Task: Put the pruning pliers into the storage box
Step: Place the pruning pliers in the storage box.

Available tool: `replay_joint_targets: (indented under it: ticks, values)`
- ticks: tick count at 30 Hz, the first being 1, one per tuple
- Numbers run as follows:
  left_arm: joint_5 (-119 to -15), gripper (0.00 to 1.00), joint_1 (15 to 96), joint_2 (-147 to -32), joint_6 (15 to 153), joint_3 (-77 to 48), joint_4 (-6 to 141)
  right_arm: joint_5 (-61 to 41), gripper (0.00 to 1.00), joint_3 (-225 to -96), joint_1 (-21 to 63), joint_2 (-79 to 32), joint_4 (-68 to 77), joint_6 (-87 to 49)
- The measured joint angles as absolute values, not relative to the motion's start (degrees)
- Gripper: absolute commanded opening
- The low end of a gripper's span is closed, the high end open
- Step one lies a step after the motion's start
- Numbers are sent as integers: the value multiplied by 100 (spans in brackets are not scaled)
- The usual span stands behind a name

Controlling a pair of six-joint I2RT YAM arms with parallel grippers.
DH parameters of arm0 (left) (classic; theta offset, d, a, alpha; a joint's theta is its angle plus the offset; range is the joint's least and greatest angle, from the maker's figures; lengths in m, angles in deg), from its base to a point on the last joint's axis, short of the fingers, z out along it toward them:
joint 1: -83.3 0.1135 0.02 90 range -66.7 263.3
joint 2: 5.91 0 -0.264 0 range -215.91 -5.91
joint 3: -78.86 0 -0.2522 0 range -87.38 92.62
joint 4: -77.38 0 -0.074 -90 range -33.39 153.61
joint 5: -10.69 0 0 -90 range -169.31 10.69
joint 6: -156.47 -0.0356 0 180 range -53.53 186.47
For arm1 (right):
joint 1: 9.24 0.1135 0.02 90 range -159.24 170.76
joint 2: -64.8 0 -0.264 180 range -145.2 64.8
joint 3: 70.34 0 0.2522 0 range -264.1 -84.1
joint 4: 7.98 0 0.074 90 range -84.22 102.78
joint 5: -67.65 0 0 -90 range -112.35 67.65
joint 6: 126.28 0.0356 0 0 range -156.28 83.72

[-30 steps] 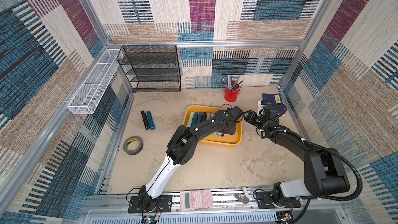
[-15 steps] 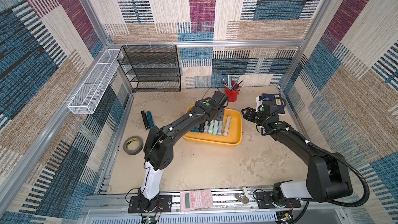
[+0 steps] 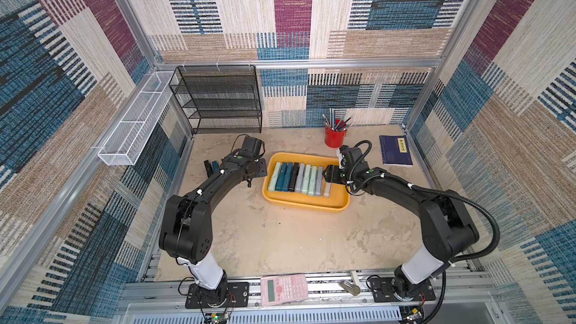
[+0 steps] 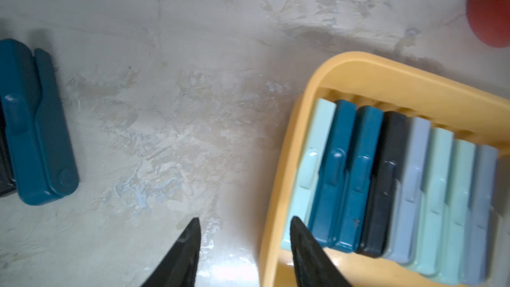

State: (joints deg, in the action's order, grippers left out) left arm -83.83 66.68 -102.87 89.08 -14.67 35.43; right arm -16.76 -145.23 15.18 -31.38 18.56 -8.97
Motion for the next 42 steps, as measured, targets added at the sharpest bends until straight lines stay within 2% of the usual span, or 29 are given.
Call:
replay_joint_targets:
  ticks: [12, 34, 39, 42]
  values:
    - [-7436, 52, 6828, -10941, 8854, -1273, 3777, -1845, 71, -14743, 1551, -3781, 2015, -359]
    - [-6857, 42, 6826, -11236, 8648, -1205, 3807, -1145, 69, -14658, 1551, -4082, 1344, 122]
    - [-6824, 42, 6826, -11227, 8648, -1218, 3827, -1139, 69, -14658, 1549, -4080, 1336, 161]
    - [-6848, 46, 6828, -11140, 8646, -1227, 3823, -1165, 69, -14673, 1549, -4006, 1382, 157]
